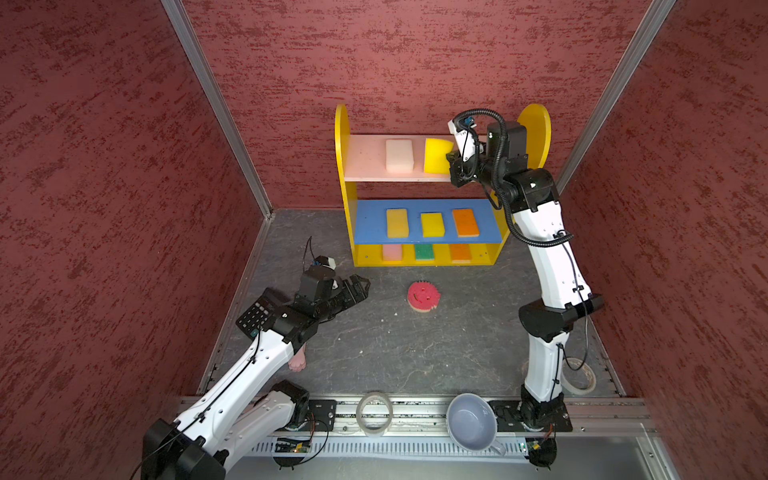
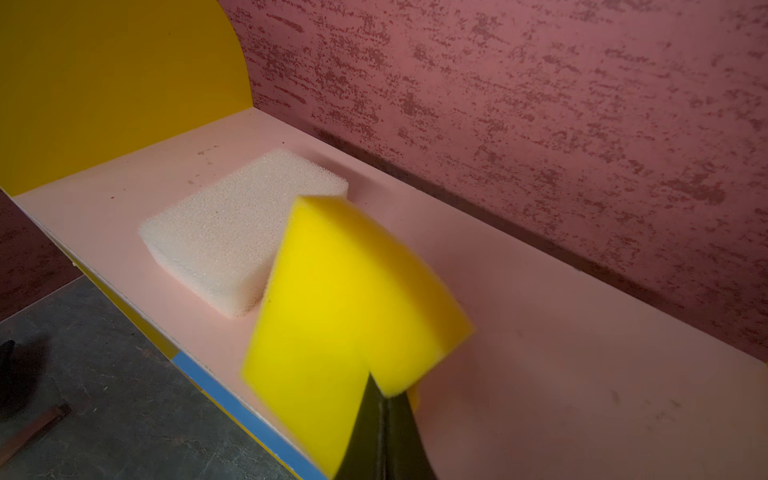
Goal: Place and organize the cleaning sponges onto the shelf
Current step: 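Lift the yellow square sponge up to the pink top shelf with the right gripper, then set the yellow square sponge beside the pale pink sponge and open the right gripper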
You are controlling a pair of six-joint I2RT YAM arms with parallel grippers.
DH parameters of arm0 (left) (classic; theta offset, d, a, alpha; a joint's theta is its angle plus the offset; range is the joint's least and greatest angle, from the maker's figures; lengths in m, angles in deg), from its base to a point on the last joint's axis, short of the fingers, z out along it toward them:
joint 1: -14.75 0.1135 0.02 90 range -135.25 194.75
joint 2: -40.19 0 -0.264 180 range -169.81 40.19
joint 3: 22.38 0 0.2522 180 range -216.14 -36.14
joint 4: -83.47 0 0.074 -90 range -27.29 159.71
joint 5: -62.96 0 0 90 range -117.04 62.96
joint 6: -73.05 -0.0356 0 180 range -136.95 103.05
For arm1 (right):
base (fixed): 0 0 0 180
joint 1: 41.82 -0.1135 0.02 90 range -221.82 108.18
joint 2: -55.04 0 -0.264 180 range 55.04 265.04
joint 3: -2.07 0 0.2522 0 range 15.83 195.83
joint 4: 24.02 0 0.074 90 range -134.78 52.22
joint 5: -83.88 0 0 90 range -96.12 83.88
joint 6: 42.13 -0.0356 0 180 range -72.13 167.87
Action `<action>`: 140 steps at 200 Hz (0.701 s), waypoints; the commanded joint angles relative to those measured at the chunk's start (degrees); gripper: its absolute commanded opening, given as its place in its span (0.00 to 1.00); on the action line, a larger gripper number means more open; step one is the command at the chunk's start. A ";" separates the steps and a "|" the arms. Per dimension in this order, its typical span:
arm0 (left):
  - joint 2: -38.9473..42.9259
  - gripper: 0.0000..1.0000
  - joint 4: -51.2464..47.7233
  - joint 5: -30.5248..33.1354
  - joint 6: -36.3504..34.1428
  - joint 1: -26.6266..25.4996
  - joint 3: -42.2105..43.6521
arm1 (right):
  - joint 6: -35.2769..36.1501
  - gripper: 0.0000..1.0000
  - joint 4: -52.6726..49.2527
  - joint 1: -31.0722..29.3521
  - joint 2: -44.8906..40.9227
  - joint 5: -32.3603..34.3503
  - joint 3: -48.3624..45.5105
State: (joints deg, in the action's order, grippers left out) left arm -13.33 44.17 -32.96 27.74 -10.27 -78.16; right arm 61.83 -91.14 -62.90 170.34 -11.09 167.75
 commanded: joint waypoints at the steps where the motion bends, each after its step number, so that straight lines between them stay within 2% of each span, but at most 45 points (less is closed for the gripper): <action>1: -1.02 0.93 0.80 -0.28 1.05 0.41 -1.17 | 0.81 0.00 0.20 0.71 0.92 -2.22 -0.24; 30: -2.59 0.92 1.99 -1.02 2.05 0.32 -0.89 | 0.47 0.00 0.34 1.11 1.49 -2.17 -1.05; 73: -3.44 0.92 2.25 -1.03 2.11 0.30 -1.18 | -0.21 0.14 1.38 1.48 2.70 -1.07 -1.69; 103: -3.47 0.92 2.00 -1.05 2.25 0.32 -0.89 | -0.63 0.17 2.93 2.17 3.65 -0.43 -1.88; 140: -3.18 0.93 1.62 -0.56 2.06 0.33 -1.11 | -0.69 0.28 3.85 2.36 4.40 -0.75 -1.87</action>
State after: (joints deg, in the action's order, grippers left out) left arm -16.87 44.91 -33.59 29.75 -10.27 -78.16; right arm 60.78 -87.43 -60.74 173.73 -11.86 166.72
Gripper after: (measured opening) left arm 0.926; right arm 0.252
